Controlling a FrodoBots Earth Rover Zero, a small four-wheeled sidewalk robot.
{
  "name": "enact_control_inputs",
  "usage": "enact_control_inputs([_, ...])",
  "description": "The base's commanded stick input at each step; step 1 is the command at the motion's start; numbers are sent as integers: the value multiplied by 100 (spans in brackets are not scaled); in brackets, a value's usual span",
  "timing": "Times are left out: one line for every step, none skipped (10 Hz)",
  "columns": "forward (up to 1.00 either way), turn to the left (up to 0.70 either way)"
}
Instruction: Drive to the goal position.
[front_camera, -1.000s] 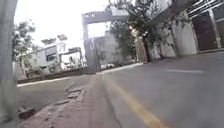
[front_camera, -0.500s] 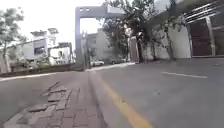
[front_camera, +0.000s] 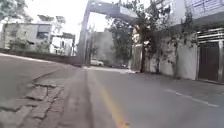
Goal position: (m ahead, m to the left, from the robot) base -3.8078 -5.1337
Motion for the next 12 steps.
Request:
enact_control_inputs([100,-40])
enact_control_inputs([100,-40])
enact_control_inputs([100,-40])
enact_control_inputs([100,-40])
enact_control_inputs([100,-40])
enact_control_inputs([100,-40])
enact_control_inputs([100,-40])
enact_control_inputs([100,-40])
enact_control_inputs([100,-40])
enact_control_inputs([100,-40])
enact_control_inputs([100,-40])
enact_control_inputs([100,-40])
